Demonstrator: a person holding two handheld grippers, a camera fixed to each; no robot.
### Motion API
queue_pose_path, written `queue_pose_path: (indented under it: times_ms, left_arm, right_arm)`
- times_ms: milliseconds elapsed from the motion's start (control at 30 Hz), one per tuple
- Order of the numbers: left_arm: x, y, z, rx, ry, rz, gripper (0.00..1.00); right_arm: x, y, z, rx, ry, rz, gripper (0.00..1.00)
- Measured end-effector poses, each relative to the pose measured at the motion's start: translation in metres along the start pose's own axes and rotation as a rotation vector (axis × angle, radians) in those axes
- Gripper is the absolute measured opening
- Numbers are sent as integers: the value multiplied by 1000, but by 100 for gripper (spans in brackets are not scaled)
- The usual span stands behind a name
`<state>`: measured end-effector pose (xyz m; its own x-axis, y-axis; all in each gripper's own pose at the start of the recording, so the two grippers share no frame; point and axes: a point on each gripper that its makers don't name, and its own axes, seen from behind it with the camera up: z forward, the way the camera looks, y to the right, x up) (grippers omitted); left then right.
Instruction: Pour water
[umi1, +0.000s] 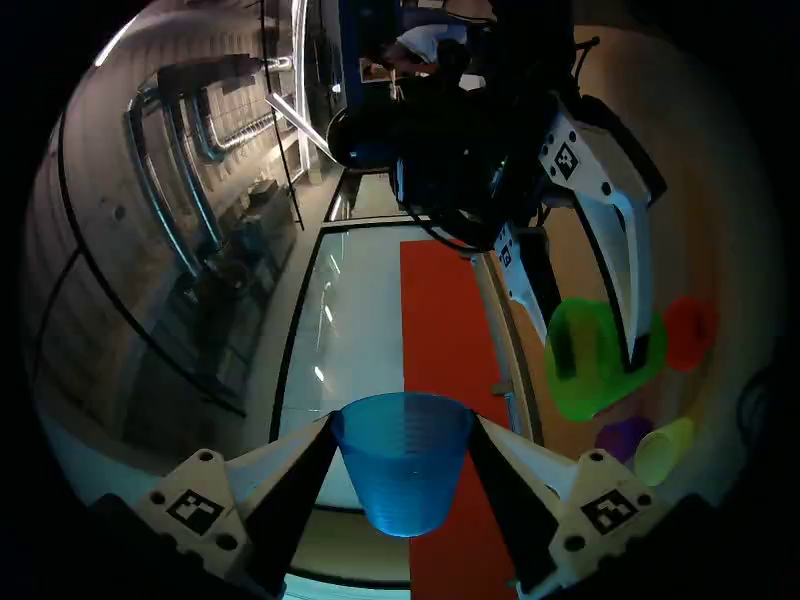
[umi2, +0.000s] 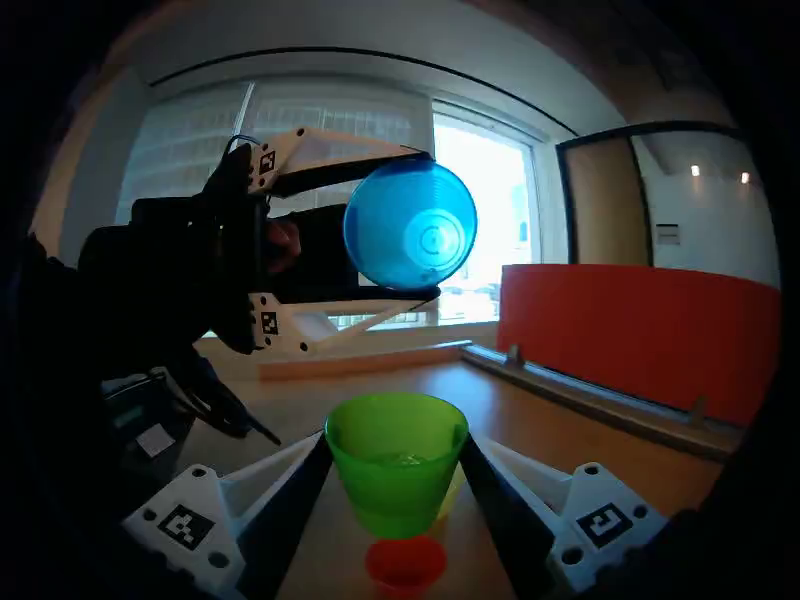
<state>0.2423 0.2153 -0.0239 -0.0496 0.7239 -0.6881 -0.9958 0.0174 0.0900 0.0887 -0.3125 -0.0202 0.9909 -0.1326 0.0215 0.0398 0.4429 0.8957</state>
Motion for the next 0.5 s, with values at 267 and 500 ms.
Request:
queue_pose_path:
  times_ms: [267, 500]
  left_arm:
    - [-6, -2, 6, 0, -6, -23, 89]
    - [-22, -3, 9, 5, -41, -117, 89]
  right_arm:
    - [-1, 0, 0, 0, 1, 2, 90]
    - [0, 0, -1, -1, 1, 0, 90]
